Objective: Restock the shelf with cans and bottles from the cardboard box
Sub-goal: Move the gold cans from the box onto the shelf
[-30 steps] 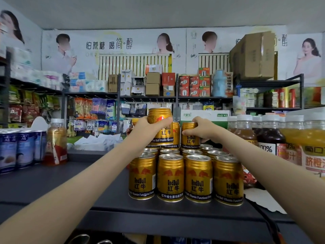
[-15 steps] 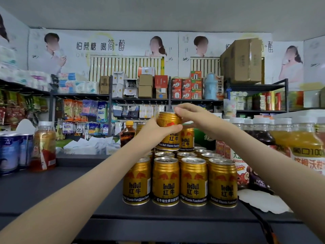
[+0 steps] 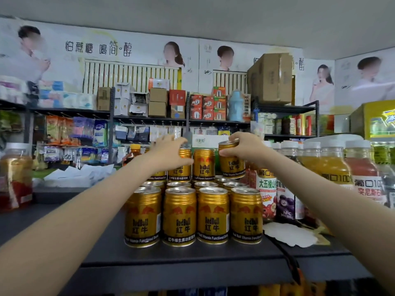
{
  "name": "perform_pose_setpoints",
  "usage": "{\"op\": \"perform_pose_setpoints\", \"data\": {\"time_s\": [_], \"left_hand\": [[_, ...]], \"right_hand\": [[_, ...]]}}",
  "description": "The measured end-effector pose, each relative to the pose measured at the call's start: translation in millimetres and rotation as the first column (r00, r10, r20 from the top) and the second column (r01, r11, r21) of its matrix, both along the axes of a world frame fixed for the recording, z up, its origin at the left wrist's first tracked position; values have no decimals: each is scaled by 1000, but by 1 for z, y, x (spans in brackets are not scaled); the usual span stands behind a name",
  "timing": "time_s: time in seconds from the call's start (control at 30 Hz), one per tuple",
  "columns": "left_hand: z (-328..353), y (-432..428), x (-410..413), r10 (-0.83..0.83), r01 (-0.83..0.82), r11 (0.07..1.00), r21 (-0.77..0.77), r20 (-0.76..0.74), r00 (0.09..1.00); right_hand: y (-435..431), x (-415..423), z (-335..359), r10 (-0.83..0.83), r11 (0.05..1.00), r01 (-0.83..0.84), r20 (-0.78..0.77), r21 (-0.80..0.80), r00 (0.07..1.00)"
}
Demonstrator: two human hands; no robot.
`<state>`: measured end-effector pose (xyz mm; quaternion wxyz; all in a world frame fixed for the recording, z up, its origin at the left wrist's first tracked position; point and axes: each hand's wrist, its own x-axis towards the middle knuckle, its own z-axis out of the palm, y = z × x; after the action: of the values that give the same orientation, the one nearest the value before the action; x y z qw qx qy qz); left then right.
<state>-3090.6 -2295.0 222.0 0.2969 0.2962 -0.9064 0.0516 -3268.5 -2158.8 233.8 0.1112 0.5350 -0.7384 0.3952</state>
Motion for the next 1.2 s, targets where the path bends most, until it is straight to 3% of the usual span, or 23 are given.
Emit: {"op": "perform_pose_setpoints", "data": {"time_s": [0.1,0.37,0.47,0.57,0.67,1.0,1.2], "left_hand": [[-9,-21,13,149,-137,986,-92,148,978],[-15,-39,29,3,8,998,-69,156,988],[-19,-40,28,14,7,991,-133,161,987],[-26,-43,28,25,4,981,-196,144,989],[-30,-47,33,-2,36,972,-232,142,990],[-34,-55,48,-93,123,945,-302,113,989],[-41,-46,70,-233,206,961,-183,-140,962]], "right_hand": [[-11,-5,-10,-41,999,41,17,12,999],[-30,-14,-20,-65,997,63,54,45,996],[-29,-17,-22,-87,966,129,-187,226,978],[-28,-15,-27,-32,943,178,-458,281,888],[-26,-14,-28,-5,936,187,-521,297,853],[-11,6,-27,-70,956,203,-506,213,860],[-1,55,-24,-82,994,109,-491,26,867]]}}
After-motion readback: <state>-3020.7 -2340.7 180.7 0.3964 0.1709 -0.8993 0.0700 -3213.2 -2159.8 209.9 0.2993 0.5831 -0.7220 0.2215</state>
